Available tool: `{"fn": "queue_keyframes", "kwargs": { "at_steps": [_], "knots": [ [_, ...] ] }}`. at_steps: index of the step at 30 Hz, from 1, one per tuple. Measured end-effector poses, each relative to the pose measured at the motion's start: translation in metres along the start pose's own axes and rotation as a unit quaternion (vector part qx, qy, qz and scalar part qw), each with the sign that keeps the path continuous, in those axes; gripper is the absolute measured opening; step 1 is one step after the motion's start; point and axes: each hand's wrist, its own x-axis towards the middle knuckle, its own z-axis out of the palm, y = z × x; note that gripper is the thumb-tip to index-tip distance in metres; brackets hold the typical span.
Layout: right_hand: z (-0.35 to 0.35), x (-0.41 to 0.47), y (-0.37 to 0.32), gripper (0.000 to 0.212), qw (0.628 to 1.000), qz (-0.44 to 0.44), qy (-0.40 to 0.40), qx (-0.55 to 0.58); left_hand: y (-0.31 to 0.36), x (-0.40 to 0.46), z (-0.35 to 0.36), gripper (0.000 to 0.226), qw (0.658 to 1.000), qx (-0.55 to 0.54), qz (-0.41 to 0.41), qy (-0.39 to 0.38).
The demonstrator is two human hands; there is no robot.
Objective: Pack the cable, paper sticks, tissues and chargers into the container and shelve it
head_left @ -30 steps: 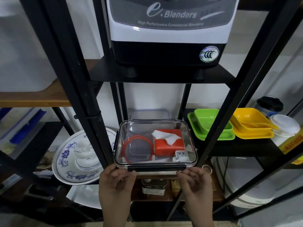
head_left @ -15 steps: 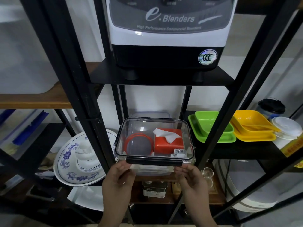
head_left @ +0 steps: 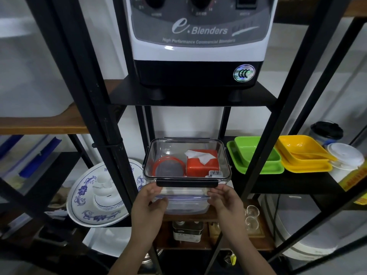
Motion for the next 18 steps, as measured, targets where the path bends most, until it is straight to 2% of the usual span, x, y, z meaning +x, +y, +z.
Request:
{"fn": "queue_keyframes", "kwargs": {
  "at_steps": [12, 18],
  "knots": [
    [-0.007, 0.003, 0.005, 0.026, 1.000, 0.000, -0.020, -0.016, -0.002, 0.000, -0.001, 0.044, 1.000, 0.016, 0.014, 0.005],
    [-0.020, 0.003, 0.014, 0.024, 0.999, -0.010, -0.037, 0.002, 0.002, -0.003, -0.007, 0.040, 0.999, 0.011, 0.051, 0.017]
  ]
}}
